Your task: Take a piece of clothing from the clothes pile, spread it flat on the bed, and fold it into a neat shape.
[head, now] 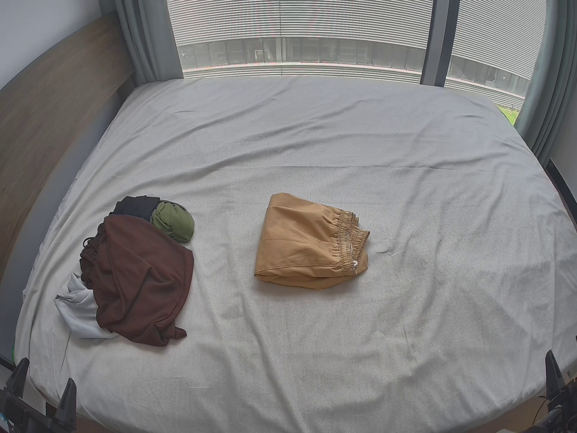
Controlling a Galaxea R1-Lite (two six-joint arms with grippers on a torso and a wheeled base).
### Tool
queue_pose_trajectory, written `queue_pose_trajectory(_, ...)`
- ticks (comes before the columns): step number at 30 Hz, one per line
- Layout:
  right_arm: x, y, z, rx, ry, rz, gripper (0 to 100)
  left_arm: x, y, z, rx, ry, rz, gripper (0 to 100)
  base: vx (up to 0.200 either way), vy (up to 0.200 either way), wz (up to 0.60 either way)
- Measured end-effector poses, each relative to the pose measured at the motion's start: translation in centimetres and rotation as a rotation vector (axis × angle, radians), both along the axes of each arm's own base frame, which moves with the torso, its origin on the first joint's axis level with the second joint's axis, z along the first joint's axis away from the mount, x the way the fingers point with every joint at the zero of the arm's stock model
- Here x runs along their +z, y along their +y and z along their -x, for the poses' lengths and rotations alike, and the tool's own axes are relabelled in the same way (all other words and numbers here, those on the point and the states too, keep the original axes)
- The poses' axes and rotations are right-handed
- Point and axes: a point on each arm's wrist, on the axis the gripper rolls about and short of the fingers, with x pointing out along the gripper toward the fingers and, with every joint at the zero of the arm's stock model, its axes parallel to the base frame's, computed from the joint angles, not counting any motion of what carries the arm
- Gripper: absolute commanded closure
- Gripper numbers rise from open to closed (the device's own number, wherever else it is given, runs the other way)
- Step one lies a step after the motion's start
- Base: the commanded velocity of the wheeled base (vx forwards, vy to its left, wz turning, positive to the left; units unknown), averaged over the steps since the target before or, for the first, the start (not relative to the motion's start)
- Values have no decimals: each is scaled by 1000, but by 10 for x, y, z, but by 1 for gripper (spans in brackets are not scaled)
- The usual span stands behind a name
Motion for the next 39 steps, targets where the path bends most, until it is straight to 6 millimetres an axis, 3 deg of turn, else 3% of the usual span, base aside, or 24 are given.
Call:
queue_pose_trajectory(10, -1, 1, 0, 45, 16, 41, 0, 0, 0, 0, 5, -2, 12, 0, 0, 0, 0)
queue_pose_trajectory(20, -1, 1, 0, 50, 17, 41, 0, 0, 2, 1, -104, -18, 14, 0, 0, 0, 0)
queue_pose_trajectory(39, -2, 1, 0, 54, 20, 43, 0, -1, 2, 5, -80, -71, 18, 0, 0, 0, 0)
